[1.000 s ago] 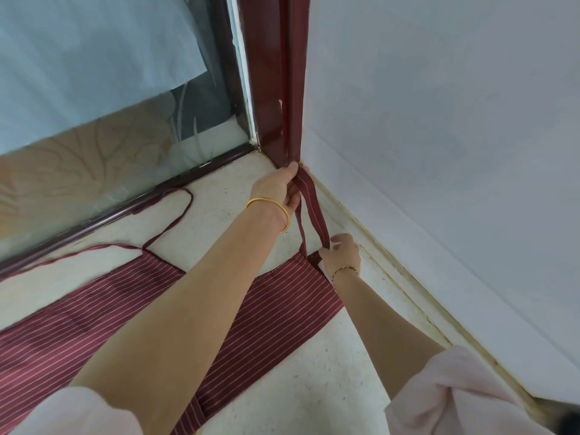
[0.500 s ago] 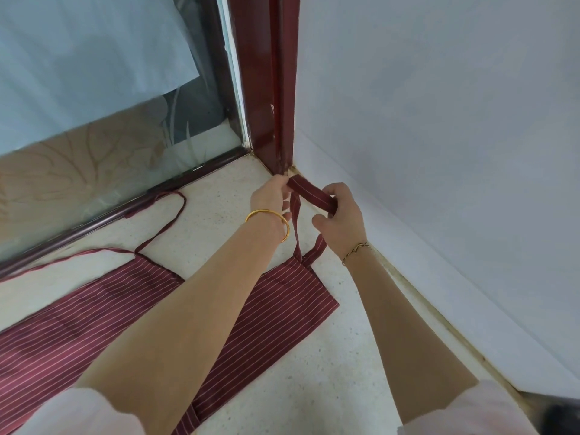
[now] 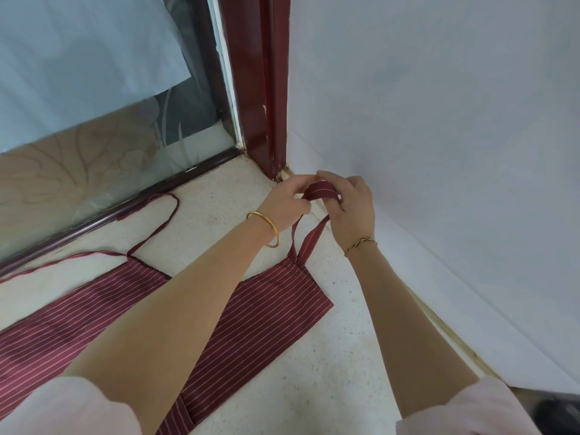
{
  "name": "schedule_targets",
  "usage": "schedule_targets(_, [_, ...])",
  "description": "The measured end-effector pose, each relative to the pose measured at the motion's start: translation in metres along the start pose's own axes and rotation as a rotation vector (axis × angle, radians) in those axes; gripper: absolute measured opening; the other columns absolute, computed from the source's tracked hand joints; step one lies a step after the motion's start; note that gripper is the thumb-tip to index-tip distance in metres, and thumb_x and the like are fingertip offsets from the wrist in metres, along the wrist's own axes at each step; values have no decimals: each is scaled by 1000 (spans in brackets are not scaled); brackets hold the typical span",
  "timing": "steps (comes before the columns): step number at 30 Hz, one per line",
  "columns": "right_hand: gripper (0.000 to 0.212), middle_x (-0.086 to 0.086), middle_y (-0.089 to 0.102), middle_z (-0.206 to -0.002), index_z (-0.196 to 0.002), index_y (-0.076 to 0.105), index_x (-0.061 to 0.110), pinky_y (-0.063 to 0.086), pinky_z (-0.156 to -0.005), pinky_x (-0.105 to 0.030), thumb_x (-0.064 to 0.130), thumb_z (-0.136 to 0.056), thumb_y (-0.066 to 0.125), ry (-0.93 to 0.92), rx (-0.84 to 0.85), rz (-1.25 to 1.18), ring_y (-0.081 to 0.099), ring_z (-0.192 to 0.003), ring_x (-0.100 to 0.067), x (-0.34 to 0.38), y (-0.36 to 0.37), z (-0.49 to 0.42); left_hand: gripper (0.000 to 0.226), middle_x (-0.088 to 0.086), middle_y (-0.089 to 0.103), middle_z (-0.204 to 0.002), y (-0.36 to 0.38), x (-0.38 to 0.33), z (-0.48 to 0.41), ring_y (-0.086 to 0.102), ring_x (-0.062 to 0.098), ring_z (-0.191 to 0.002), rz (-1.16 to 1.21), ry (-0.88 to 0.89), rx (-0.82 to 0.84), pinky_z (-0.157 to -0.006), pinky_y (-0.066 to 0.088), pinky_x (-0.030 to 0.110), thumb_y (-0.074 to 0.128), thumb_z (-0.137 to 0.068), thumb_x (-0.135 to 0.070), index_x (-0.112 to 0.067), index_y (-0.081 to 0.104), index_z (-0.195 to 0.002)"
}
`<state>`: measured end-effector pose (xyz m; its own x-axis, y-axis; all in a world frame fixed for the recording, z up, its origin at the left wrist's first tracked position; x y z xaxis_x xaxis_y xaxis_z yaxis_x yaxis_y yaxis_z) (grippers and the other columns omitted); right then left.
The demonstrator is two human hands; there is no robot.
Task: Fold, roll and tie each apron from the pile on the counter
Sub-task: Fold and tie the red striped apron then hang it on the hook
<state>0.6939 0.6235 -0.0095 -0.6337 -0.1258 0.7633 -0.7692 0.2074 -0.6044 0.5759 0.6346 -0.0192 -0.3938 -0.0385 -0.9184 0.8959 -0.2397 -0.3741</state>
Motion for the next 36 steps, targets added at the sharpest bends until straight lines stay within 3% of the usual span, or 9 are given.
schedule_targets(6, [34, 5, 48, -104, -126, 56, 32, 38, -68, -19, 22, -96, 45, 115, 56, 10, 46, -76, -3, -11, -1, -6, 11, -6, 55, -78, -10, -27, -12, 56, 17, -78, -462, 122, -98, -77, 49, 27, 66, -85, -20, -15, 61, -93])
schedule_targets(11, [12, 11, 60, -92, -96, 61, 26, 52, -75, -37, 17, -90, 56, 189, 87, -160, 56, -77, -16, -14, 6, -3, 13, 0, 49, -86, -24, -45, -10, 50, 12, -69, -556, 206, -249, -73, 52, 28, 61, -85, -5, -16, 53, -86])
schedule_targets(18, [22, -13, 66, -86, -83, 58, 19, 55, -74, -37, -2, -77, 57, 329, 153, -446, 61, -74, -26, -16, 9, 7, 21, 5, 45, -95, -32, -57, 1, 53, 26, -68, -704, 265, -362, -62, 53, 40, 47, -85, 6, -11, 49, -98])
schedule_targets(23, [11, 14, 55, -75, -81, 52, 20, 46, -61, -27, 20, -87, 61, 244, -86, -96, 54, -65, -9, -16, -10, 3, 21, 4, 56, -89, -28, -55, -1, 59, 22, -75, -774, 150, -249, -72, 55, 39, 44, -95, -9, -14, 48, -115])
schedule_targets(26, [16, 12, 49, -69, -90, 49, 13, 38, -54, -25, 27, -92, 55, 261, -146, -37, 45, -58, -7, -22, -13, 2, 20, 1, 59, -86, -20, -45, -6, 58, 18, -80, -561, 21, -120, -78, 54, 33, 50, -92, -13, -15, 51, -112])
schedule_targets(28, [17, 8, 51, -71, -89, 46, 12, 41, -56, -28, 26, -93, 54, 285, -142, -147, 50, -58, -12, -27, -10, 3, 29, -3, 57, -83, -15, -38, -8, 54, 10, -72, -288, -78, -65, -67, 51, 26, 59, -83, -6, -15, 54, -110])
schedule_targets(31, [19, 4, 59, -91, -101, 48, 16, 49, -64, -25, 25, -89, 60, 341, -97, -262, 61, -74, -18, -42, 4, 10, 41, -3, 49, -73, -7, -34, -6, 40, 9, -54, 46, -178, 7, -48, 37, 18, 65, -79, -4, -18, 56, -116])
schedule_targets(33, [37, 0, 56, -109, -120, 46, 14, 47, -62, -20, 16, -86, 61, 439, -24, -250, 59, -85, -17, -61, 19, 21, 39, -3, 50, -70, -3, -37, -4, 37, 9, -54, 178, -171, 38, -49, 34, 19, 67, -82, -6, -17, 57, -118])
schedule_targets(36, [54, -6, 49, -123, -132, 37, 10, 52, -70, -29, 2, -82, 57, 586, 125, -212, 59, -97, -24, -87, 47, 46, 24, 1, 65, -75, -1, -43, -1, 44, 1, -47, 299, -141, -5, -49, 33, 16, 66, -87, -19, -13, 63, -109])
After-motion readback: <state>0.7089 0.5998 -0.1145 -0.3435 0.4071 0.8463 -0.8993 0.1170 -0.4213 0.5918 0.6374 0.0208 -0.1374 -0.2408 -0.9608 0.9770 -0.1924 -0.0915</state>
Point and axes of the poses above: each hand's wrist, its own z-axis away from the middle knuckle, its own y-axis out of the palm, x = y × z, the point moved 9 cm from there along -z, towards the middle knuckle
